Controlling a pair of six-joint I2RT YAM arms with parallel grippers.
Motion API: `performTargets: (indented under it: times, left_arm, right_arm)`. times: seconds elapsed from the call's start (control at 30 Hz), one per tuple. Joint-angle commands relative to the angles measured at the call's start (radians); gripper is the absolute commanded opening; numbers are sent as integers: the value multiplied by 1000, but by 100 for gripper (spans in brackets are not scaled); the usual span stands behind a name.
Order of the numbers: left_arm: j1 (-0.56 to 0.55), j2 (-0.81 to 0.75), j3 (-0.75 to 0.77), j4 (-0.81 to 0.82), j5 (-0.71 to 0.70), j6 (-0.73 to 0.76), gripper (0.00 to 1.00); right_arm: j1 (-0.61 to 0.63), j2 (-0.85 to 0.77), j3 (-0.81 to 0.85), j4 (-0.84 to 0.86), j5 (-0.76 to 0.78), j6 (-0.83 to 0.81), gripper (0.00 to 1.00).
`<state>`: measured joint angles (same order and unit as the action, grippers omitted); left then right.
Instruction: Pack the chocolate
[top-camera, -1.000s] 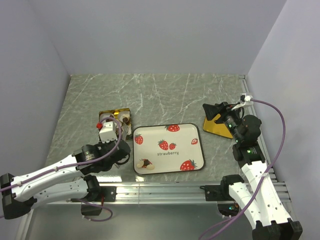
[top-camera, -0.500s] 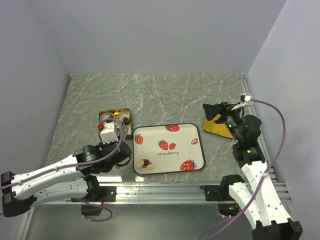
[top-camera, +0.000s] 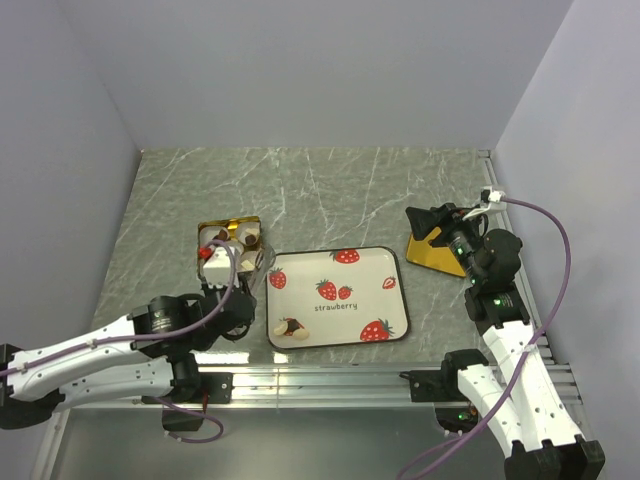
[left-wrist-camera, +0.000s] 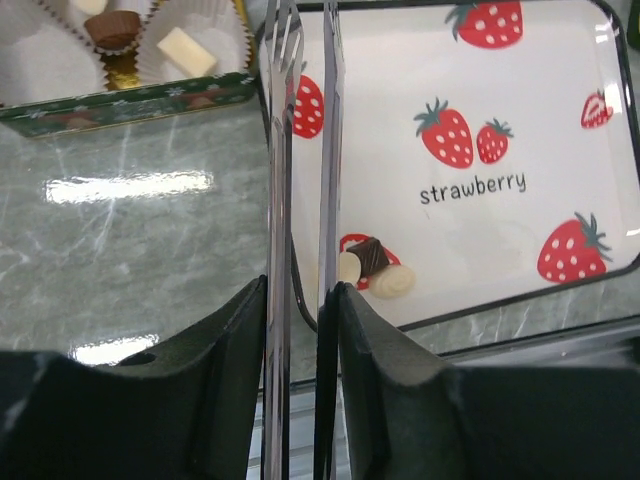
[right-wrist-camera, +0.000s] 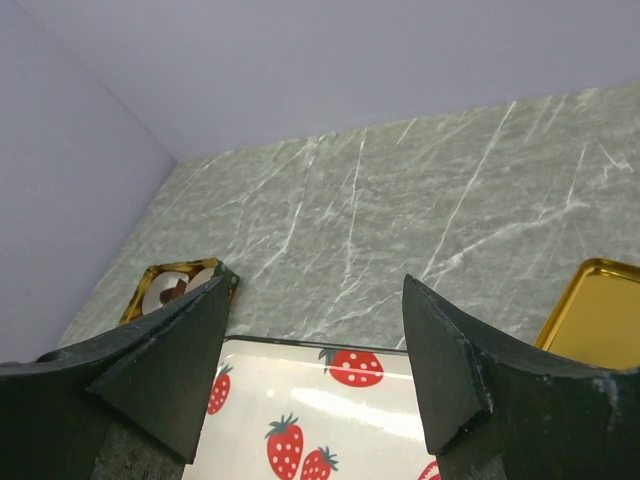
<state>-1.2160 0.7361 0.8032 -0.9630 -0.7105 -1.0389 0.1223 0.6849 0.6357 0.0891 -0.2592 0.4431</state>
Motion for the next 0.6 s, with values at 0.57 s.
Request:
performTargets:
  times: [0.57]
  left_arm:
    - [-310, 209, 40, -69, 91, -153, 39]
  right_arm:
    - [8, 7, 42, 31, 11, -23, 76]
